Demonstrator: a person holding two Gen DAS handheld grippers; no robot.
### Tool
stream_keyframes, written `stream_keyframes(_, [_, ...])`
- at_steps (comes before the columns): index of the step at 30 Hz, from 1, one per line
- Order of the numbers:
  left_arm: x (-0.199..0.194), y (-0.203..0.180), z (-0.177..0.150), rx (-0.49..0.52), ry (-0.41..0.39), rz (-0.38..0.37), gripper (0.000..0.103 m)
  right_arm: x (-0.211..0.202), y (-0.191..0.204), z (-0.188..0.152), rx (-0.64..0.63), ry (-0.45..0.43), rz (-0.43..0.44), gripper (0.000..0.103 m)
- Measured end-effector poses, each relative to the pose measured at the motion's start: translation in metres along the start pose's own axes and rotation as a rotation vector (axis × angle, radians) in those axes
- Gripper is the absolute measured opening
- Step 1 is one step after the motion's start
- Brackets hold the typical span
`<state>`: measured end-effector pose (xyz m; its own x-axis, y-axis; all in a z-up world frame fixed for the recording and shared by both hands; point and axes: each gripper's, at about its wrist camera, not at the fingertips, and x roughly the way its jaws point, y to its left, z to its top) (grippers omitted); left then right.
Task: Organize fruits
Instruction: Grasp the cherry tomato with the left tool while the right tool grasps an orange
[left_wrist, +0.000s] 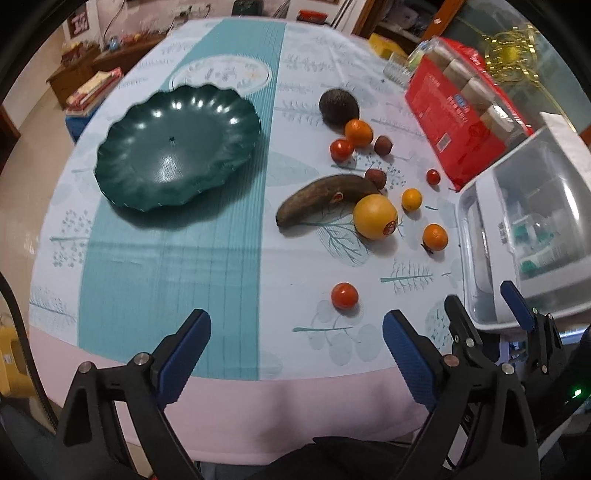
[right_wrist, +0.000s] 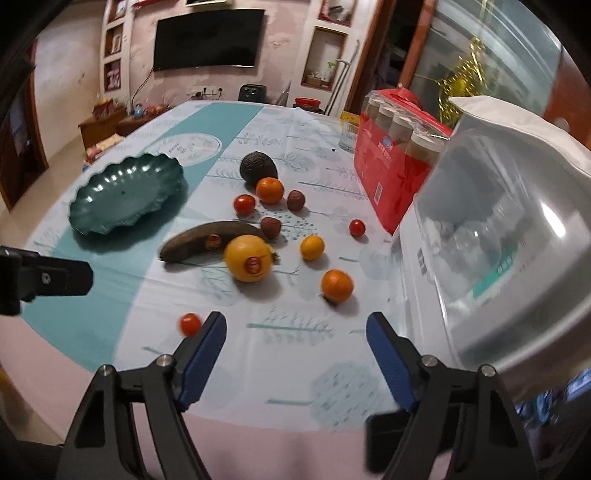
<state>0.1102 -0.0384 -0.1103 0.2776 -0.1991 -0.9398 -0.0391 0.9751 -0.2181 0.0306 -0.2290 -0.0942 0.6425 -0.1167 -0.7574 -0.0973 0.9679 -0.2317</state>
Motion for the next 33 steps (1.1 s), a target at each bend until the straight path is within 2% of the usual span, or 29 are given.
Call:
stream_keyframes(9, [0.052,-0.015,0.008,-0.089,0.117,0.030,0.079,0.054,-0.004,0.001,-0.097,-0.003,-0.042,0.069])
stream_keyframes(12, [0.065,-0.014,0.008,-0.115,0.143,0.007,0.076,0.071,-0.005,0.002,-0.075,0.014,-0.056,0.063])
stream_keyframes(18, [0.091,-0.017,0.008,-0.136,0.201,0.001,0.065,0.094,-0.010,0.005,-0.002,0.029,-0.091,0.057])
stream_keyframes(25, [0.113,-0.024,0.005,-0.151,0.252,-0.008,0.053,0.113,-0.015,0.007,0.037,0.028,-0.130,0.056])
stream_keyframes(33, [0.126,-0.031,0.007,-0.162,0.276,-0.020,0.042,0.130,-0.019,0.006,0.042,0.046,-0.111,0.056])
